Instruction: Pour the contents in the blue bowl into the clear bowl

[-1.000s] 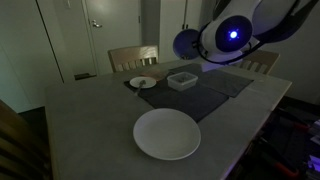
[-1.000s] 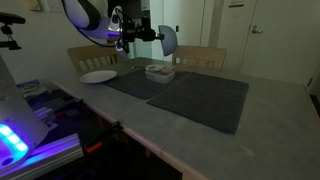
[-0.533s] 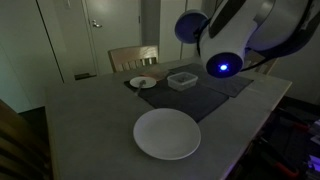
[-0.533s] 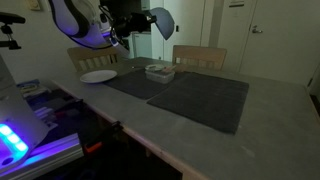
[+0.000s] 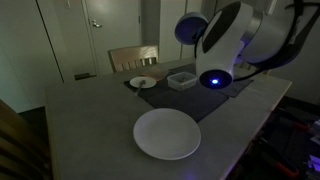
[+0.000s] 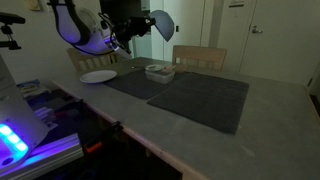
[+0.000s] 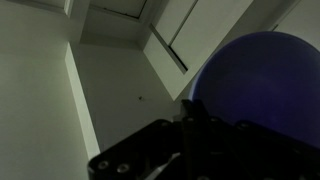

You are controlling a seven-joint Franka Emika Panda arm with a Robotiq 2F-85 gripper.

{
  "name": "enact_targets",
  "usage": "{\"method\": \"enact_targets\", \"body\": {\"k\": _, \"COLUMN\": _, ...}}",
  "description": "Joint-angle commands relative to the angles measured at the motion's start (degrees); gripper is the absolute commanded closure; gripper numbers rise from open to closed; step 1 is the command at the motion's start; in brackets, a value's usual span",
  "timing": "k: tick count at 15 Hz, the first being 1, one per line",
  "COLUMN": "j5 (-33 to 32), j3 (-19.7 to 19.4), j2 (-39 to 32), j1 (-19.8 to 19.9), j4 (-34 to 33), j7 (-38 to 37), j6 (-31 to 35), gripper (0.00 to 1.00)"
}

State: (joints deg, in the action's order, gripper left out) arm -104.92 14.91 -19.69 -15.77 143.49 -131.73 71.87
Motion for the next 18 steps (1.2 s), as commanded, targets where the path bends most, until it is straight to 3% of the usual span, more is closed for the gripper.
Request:
{"method": "enact_targets", "body": {"k": 1, "j5": 0.87, "j3": 0.38, "j2": -1.12, "j1": 0.9, "j4": -1.49, "j7": -0.21, "j6": -1.9, "gripper": 0.99}}
{"method": "enact_targets", "body": {"k": 7, "j5": -2.33, "j3": -1.87, "j2": 4.67, "j1": 5.85, "j4": -1.71, "j7": 2.16, "j6": 5.58, "gripper": 0.99}}
{"method": "enact_targets", "body": {"k": 12, "j5": -2.88, "j3": -6.42, "j2": 12.31, "j1": 12.82, "j4": -1.86, "j7": 6.74, "j6": 25.57, "gripper": 0.99}}
{"method": "enact_targets", "body": {"k": 18, "j5": -1.4, "j3": -13.44, "j2": 18.4, "j1": 17.25, "j4": -4.0, "j7": 16.36, "j6": 42.29, "gripper": 0.99}}
